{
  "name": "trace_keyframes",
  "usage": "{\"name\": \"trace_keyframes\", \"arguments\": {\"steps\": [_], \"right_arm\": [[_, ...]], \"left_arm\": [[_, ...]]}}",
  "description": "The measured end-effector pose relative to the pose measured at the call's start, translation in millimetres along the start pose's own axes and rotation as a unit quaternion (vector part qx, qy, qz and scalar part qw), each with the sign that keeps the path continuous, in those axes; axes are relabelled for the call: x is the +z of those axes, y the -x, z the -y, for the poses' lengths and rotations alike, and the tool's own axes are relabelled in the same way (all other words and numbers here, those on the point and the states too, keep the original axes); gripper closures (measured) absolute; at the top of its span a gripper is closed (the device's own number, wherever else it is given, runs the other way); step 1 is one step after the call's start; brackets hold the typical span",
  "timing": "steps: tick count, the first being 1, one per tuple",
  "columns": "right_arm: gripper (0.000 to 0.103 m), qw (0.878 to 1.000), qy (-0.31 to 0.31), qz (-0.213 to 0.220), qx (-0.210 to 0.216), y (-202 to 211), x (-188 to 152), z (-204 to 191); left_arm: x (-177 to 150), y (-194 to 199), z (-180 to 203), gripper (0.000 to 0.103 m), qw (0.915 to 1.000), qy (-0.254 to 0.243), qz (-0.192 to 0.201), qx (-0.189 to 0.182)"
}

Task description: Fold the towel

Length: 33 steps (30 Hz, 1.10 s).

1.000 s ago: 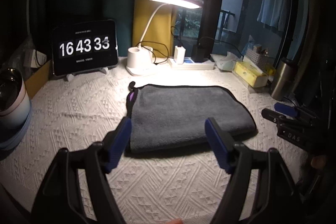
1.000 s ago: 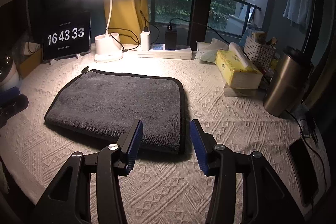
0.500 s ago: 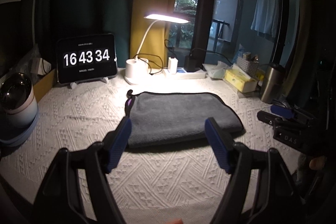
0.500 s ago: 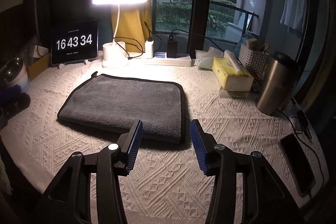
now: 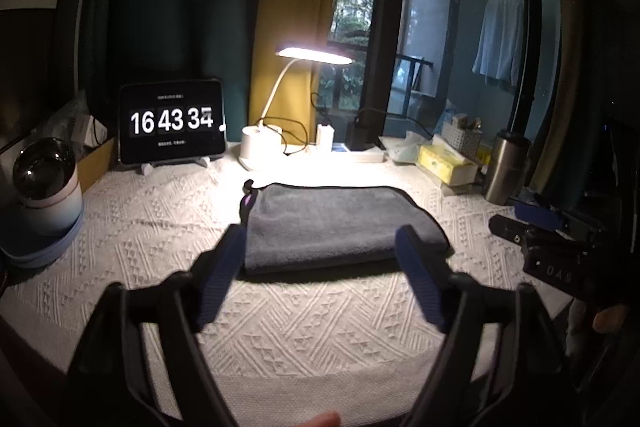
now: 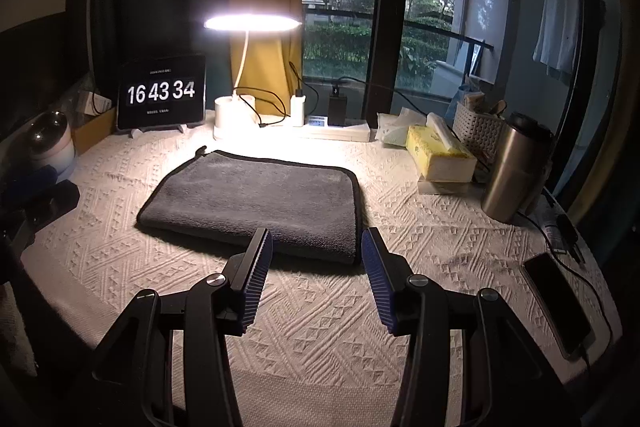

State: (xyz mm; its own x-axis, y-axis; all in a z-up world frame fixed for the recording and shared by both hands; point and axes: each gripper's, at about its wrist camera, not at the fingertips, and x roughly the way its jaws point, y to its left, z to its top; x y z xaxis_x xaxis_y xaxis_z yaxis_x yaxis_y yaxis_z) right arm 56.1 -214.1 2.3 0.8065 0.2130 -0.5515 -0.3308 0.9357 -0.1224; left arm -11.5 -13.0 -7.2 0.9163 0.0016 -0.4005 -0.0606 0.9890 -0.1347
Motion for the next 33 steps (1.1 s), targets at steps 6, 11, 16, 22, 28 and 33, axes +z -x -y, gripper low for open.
{"name": "trace_keyframes", "arguments": {"steps": [6, 11, 16, 22, 28, 33], "right_arm": [[0.054, 1.000, -0.010, 0.024, -0.003, 17.0, -9.2, -3.3], [0.053, 0.999, -0.012, 0.036, -0.007, 29.8, -19.0, -5.7], [0.053, 0.999, -0.020, 0.036, 0.004, 39.6, -29.4, -10.4], [0.052, 0.998, -0.014, 0.057, 0.003, 55.5, -40.7, -22.1], [0.047, 0.997, -0.001, 0.075, -0.005, 68.9, -50.1, -31.6], [0.047, 0.997, 0.002, 0.078, -0.004, 74.1, -53.3, -35.4]], "left_arm": [[-7.7, 21.5, 1.4, 0.015, 0.9994, -0.006, 0.031, -0.010], [-13.7, 37.4, 1.5, 0.012, 0.9983, -0.004, 0.054, -0.022], [-21.0, 45.9, 2.2, 0.007, 0.9978, -0.002, 0.057, -0.035], [-30.9, 56.3, 2.9, 0.006, 0.9970, -0.015, 0.072, -0.024], [-37.5, 73.5, -1.7, 0.006, 0.9952, -0.021, 0.095, -0.012], [-42.4, 78.0, -2.3, 0.006, 0.9951, -0.032, 0.094, 0.003]]}}
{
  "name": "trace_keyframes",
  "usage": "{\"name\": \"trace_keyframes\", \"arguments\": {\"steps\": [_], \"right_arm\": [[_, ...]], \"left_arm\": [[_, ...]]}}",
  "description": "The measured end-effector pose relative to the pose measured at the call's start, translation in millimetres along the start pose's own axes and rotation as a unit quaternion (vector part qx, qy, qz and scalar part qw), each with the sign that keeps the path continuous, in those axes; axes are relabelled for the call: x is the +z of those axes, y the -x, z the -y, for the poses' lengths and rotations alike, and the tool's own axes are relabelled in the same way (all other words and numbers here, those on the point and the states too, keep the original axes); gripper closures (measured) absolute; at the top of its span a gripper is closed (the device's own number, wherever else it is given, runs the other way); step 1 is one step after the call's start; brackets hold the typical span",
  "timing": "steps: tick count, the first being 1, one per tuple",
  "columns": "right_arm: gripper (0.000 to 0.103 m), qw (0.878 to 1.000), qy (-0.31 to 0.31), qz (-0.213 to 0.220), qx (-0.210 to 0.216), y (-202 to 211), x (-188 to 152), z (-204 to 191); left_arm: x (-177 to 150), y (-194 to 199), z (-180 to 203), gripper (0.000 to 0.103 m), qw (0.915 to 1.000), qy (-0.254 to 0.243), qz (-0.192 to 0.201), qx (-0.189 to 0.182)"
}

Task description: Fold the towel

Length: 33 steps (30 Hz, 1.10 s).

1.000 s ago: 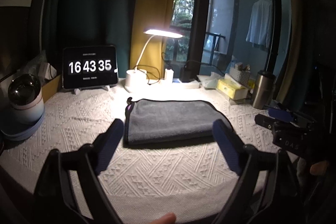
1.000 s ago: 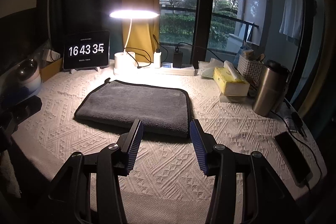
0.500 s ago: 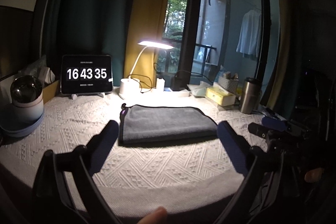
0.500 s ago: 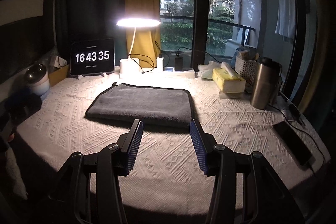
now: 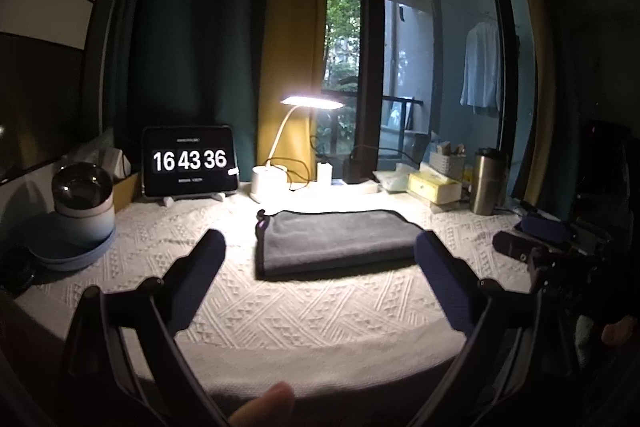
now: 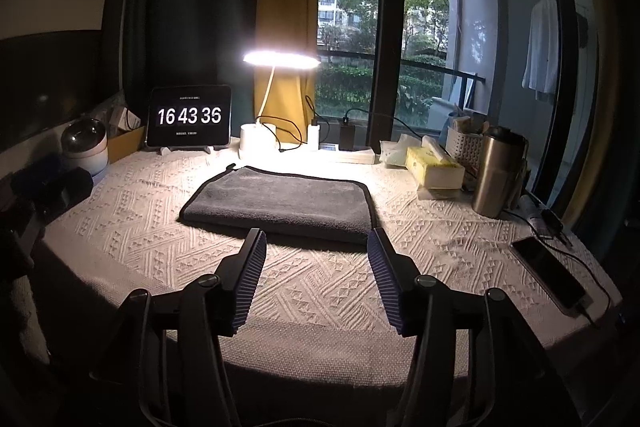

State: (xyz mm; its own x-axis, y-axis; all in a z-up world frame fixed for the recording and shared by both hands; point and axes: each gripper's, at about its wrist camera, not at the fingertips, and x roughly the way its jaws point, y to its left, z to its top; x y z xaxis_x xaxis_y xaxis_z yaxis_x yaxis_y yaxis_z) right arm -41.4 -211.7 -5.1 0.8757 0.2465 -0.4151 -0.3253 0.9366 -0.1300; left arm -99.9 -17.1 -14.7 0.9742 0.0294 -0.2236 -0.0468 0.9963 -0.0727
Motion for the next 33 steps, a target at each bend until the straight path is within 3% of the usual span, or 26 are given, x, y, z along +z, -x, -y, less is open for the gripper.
{"name": "trace_keyframes", "arguments": {"steps": [33], "right_arm": [[0.047, 1.000, 0.003, -0.002, 0.011, 1.7, 1.3, -4.0]], "left_arm": [[-2.0, 1.2, -4.4, 0.006, 0.9997, -0.001, 0.002, 0.025]]}}
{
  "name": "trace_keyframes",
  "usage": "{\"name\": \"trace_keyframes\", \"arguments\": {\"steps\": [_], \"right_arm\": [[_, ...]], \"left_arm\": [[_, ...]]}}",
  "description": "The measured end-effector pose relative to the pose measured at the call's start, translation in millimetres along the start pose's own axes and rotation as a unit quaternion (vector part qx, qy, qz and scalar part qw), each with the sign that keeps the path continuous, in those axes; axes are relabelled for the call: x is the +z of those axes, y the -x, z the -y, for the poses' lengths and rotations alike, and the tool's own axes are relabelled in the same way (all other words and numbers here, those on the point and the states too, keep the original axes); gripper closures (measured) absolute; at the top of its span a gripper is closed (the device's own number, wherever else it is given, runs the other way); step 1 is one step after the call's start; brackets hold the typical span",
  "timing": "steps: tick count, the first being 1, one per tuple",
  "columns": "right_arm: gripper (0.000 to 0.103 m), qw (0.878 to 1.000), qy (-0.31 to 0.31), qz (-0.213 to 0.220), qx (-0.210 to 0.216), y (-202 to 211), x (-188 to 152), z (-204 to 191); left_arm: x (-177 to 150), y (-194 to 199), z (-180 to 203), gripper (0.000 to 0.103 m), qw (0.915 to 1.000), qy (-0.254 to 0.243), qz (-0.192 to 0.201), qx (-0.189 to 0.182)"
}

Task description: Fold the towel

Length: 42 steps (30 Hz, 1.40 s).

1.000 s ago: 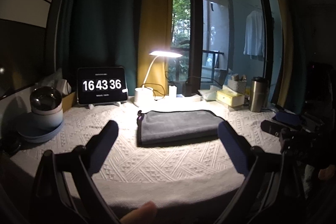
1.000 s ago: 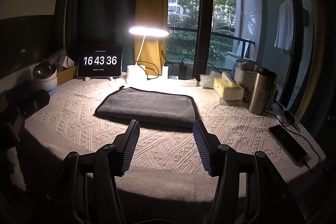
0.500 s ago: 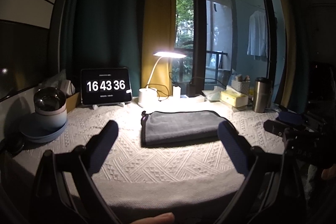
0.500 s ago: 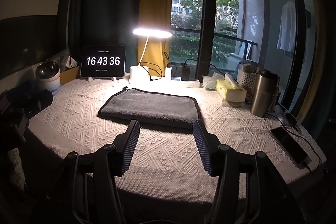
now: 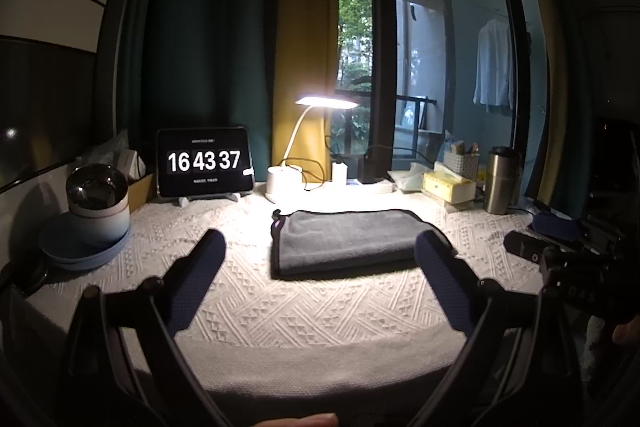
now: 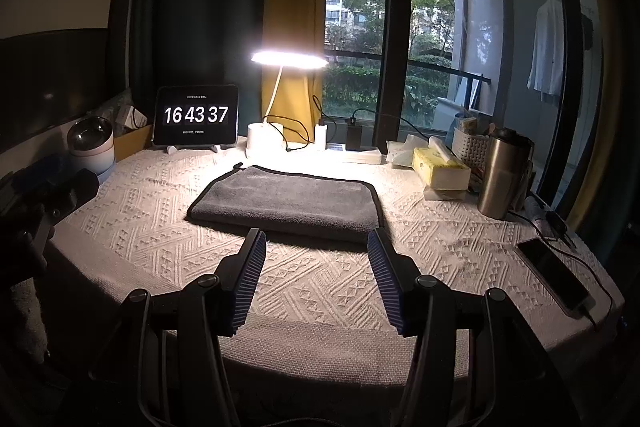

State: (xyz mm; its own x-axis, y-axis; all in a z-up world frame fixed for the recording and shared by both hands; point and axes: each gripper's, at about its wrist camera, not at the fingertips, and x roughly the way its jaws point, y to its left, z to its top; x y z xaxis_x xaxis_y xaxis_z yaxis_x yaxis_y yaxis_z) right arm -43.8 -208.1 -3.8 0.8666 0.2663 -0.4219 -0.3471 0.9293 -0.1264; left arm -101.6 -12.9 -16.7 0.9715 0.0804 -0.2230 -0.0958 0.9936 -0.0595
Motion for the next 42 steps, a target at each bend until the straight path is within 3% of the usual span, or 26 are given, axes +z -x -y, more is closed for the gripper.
{"name": "trace_keyframes", "arguments": {"steps": [42], "right_arm": [[0.047, 1.000, 0.001, -0.001, 0.004, -0.9, 3.4, -0.8]], "left_arm": [[3.2, -3.6, -3.0, 0.006, 1.0000, 0.006, -0.002, 0.005]]}}
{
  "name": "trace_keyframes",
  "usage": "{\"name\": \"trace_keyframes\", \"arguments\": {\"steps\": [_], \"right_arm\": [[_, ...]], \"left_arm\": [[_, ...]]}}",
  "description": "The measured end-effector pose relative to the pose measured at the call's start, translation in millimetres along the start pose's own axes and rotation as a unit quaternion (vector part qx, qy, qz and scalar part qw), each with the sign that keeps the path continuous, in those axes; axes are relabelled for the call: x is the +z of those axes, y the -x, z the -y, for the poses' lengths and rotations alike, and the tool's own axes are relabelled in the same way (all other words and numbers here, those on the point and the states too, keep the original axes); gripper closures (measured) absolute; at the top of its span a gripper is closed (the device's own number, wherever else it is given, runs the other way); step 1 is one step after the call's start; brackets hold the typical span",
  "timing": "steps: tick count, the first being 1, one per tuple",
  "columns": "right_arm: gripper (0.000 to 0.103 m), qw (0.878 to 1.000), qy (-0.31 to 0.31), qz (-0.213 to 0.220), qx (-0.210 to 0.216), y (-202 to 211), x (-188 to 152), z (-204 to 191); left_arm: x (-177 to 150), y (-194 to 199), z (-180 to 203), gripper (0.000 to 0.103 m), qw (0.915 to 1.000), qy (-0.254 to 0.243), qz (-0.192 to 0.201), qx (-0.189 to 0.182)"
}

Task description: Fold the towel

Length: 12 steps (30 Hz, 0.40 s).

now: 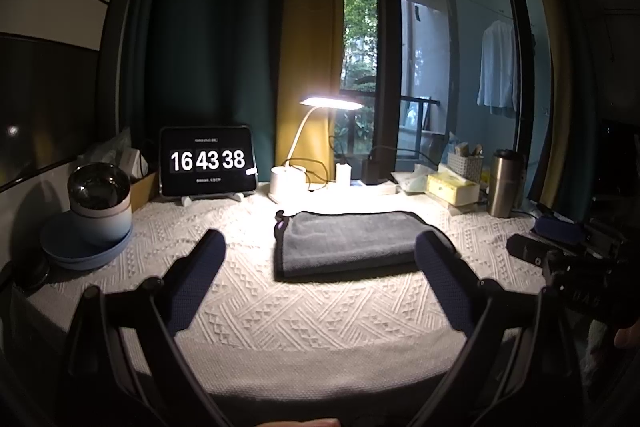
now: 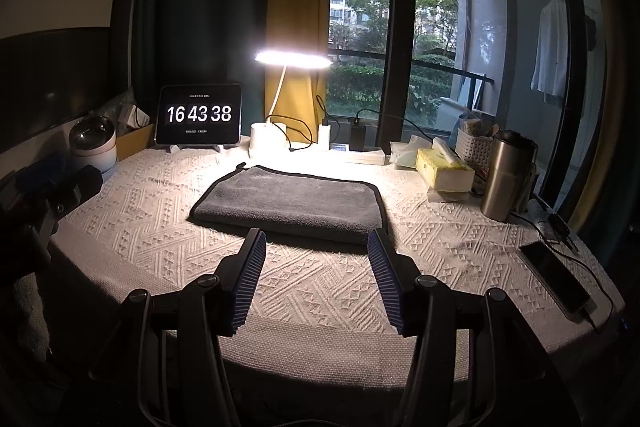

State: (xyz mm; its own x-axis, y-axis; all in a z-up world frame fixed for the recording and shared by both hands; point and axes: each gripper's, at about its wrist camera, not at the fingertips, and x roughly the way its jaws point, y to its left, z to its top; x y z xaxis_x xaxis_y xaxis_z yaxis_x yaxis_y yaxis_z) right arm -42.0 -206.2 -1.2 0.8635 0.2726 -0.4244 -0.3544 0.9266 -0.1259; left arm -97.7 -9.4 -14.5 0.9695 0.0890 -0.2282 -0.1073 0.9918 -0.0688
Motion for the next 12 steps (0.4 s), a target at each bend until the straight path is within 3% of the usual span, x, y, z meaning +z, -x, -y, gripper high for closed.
{"name": "trace_keyframes", "arguments": {"steps": [8, 12], "right_arm": [[0.047, 1.000, 0.002, -0.001, 0.000, -1.4, 0.7, -2.4], [0.047, 1.000, 0.002, -0.001, 0.001, -1.6, 0.2, -3.1]], "left_arm": [[1.1, 0.0, -0.2, 0.006, 1.0000, 0.002, 0.001, -0.003], [3.0, 5.4, 2.2, 0.006, 0.9994, 0.003, 0.011, -0.031]]}}
